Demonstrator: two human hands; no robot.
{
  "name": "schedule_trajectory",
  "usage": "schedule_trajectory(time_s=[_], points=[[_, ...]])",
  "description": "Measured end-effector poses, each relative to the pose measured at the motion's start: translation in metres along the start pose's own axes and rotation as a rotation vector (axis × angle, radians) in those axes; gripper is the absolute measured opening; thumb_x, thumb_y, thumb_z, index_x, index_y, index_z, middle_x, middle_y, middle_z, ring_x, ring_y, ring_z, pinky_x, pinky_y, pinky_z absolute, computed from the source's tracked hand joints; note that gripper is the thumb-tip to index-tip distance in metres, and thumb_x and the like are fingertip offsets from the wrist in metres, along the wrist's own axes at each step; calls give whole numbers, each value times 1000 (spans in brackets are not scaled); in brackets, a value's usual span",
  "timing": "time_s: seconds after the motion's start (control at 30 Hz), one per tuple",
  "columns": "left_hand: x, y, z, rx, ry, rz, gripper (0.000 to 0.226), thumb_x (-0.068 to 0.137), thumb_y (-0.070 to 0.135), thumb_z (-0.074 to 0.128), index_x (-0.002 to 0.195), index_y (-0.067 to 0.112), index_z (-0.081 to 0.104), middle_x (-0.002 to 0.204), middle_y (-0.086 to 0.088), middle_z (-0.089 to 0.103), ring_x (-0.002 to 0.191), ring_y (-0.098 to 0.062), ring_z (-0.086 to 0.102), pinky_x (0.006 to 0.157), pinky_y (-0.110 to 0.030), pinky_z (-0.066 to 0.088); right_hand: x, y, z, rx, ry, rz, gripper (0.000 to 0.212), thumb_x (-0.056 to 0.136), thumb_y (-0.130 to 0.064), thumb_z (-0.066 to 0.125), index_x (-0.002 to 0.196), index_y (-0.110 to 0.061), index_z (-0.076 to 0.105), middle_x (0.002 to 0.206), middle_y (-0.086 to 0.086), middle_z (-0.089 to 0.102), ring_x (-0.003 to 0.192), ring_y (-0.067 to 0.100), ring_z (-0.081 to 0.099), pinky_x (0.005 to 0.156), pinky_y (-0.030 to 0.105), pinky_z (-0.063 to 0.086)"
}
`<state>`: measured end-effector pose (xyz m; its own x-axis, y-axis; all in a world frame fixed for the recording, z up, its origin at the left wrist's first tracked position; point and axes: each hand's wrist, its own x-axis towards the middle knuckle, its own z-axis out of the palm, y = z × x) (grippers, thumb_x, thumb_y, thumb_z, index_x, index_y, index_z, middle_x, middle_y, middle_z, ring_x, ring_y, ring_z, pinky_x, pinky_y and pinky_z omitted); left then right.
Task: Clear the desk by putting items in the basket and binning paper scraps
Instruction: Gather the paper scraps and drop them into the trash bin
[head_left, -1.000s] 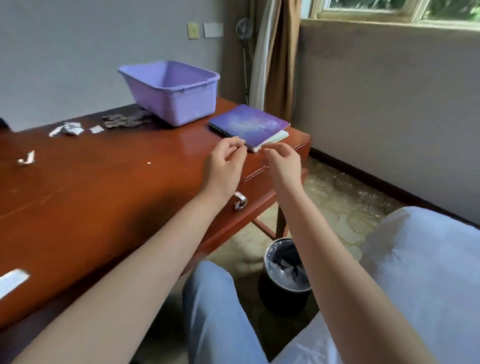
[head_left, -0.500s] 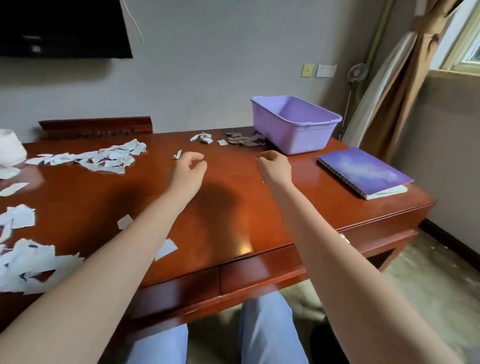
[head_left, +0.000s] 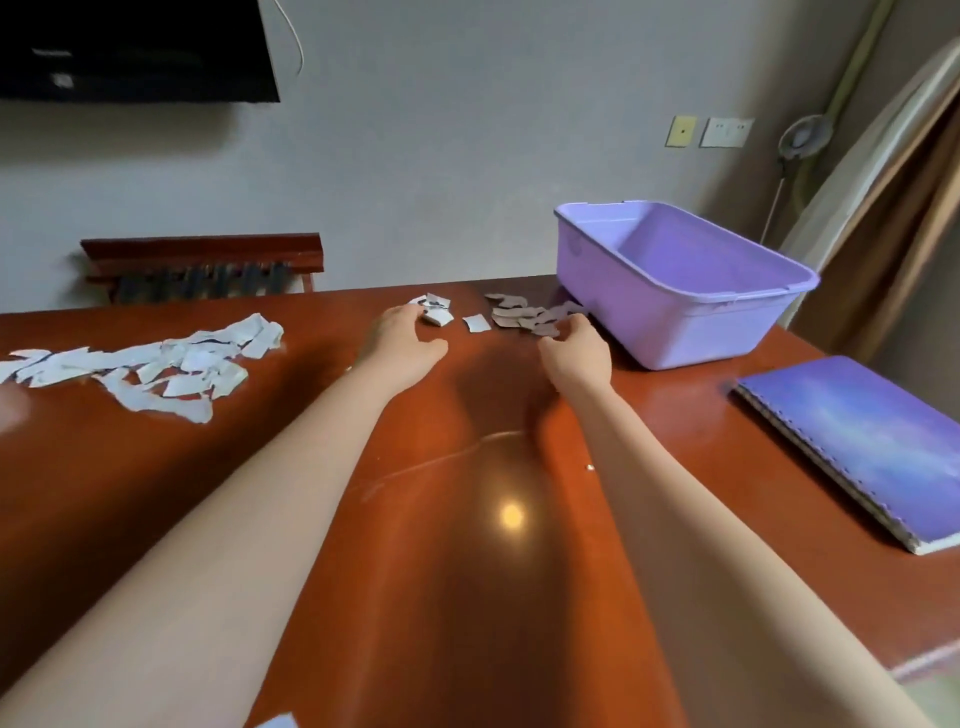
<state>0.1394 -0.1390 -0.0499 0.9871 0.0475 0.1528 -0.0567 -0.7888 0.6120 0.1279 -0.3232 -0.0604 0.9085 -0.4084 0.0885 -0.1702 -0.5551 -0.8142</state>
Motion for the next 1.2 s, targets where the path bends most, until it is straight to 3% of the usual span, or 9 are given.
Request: schedule_trajectory(time_s=[0.2, 0.33, 0.57, 0.67, 0.77, 0.83, 0.93, 1.07, 1.2], points=[[74, -5, 47, 197, -38, 54, 76, 85, 44, 61, 147, 24, 22, 158, -1, 13, 147, -24, 6, 116, -46, 19, 63, 5, 29, -190, 25, -132, 50, 87, -21, 53, 134, -9, 42, 131, 12, 51, 123, 32, 46, 95, 35, 41], [109, -14, 59, 252, -29, 93, 76, 80, 50, 62, 143, 20, 31, 151, -2, 29, 141, -24, 21, 109, -45, 30, 98, 15, 45, -337, 57, -151, 53, 81, -37, 55, 123, -5, 47, 123, 16, 53, 116, 38, 48, 96, 41, 43], [138, -26, 68, 293, -170, 105, 86, 81, 60, 53, 150, 27, 14, 159, 6, 10, 147, -20, -1, 116, -50, 11, 126, 10, 59, -492, -190, -200, 84, 77, -71, 52, 148, -35, 25, 160, -2, 16, 145, 31, 16, 118, 49, 10], [141, -32, 72, 317, -167, 118, 67, 90, 55, 44, 147, 27, 24, 157, 5, 18, 147, -20, 7, 116, -48, 10, 129, 5, 62, -533, -275, -207, 86, 73, -76, 53, 147, -43, 25, 160, -8, 12, 147, 29, 9, 117, 55, 3], [137, -32, 72, 294, -79, 157, 42, 96, 39, 42, 133, 20, 46, 144, 0, 41, 135, -22, 35, 111, -41, 26, 130, 5, 65, -520, -286, -240, 75, 71, -75, 56, 139, -45, 40, 156, -7, 28, 145, 25, 18, 115, 58, 3], [134, -32, 72, 259, -25, 169, 36, 96, 34, 45, 126, 15, 52, 136, -4, 48, 125, -25, 42, 103, -37, 37, 128, 8, 66, -435, -249, -291, 60, 78, -64, 60, 131, -36, 54, 146, -5, 45, 138, 22, 34, 115, 50, 16], [127, -30, 71, 257, 30, 171, 30, 94, 32, 50, 118, 14, 54, 129, -7, 50, 118, -25, 44, 96, -37, 44, 125, 11, 68, -270, -210, -348, 39, 83, -42, 67, 117, -22, 64, 127, -2, 58, 118, 20, 53, 90, 31, 41], [113, -28, 71, 268, 78, 196, 27, 93, 29, 52, 113, 11, 51, 122, -9, 50, 112, -26, 46, 92, -38, 47, 116, 12, 72, -279, -170, -439, 20, 86, -30, 68, 100, -16, 66, 108, 1, 56, 111, 22, 50, 84, 32, 43], [97, -23, 67, 262, 109, 181, 26, 95, 23, 50, 117, 9, 48, 118, -10, 55, 104, -25, 54, 81, -31, 49, 99, 12, 69, -343, -145, -533, 21, 90, -31, 62, 96, -11, 61, 101, 5, 58, 101, 25, 52, 73, 31, 39]])
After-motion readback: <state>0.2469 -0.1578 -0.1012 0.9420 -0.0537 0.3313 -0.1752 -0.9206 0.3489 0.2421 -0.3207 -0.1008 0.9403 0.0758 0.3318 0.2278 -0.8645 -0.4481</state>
